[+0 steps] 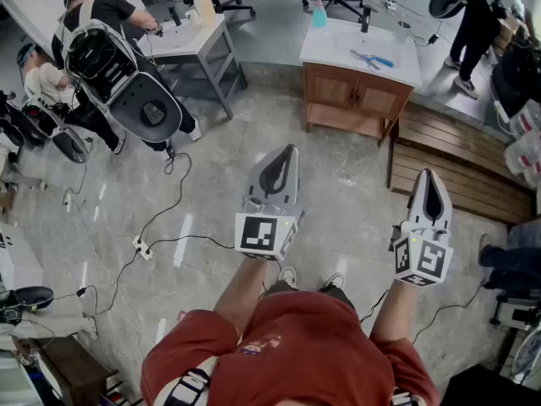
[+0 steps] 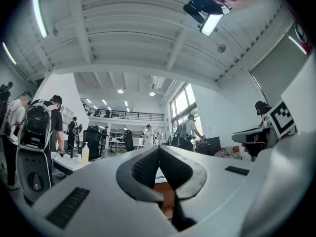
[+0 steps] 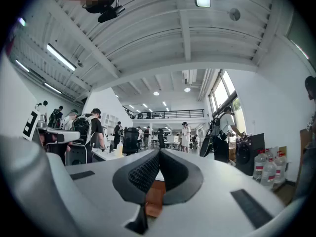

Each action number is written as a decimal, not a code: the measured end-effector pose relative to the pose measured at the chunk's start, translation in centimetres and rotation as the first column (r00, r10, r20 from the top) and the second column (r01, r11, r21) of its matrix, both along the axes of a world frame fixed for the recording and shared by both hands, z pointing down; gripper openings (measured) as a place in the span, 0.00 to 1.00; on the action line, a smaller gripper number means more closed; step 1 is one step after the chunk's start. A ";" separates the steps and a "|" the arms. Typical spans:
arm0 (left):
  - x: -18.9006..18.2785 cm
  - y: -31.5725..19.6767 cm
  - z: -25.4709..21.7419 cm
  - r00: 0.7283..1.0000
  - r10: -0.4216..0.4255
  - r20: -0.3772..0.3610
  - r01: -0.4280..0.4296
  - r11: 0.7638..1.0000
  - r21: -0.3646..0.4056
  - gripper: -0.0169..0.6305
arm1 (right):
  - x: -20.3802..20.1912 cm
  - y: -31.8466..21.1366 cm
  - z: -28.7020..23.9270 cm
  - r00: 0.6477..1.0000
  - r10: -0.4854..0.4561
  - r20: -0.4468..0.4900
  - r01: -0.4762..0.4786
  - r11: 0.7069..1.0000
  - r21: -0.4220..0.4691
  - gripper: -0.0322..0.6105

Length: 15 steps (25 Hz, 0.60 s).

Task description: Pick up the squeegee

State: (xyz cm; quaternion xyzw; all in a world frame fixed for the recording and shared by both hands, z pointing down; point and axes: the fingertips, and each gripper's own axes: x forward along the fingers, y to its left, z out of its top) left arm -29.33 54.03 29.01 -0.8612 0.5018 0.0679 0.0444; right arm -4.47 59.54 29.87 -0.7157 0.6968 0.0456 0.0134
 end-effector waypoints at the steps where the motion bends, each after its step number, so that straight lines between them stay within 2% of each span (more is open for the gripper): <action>1: -1.1 -0.2 0.0 1.000 -0.001 0.001 0.001 1.000 0.004 0.05 | -1.1 -0.2 -0.1 1.000 0.000 -0.003 0.000 1.000 0.001 0.06; 5: -4.9 -1.0 -0.1 1.000 -0.002 0.002 0.002 1.000 0.015 0.05 | -4.7 -0.8 -0.2 1.000 0.006 -0.014 -0.006 1.000 0.004 0.06; 15: -10.6 -2.2 -0.3 0.999 0.038 0.017 -0.038 0.998 0.045 0.05 | -10.5 -1.7 0.4 1.000 0.026 0.001 -0.026 1.000 -0.011 0.06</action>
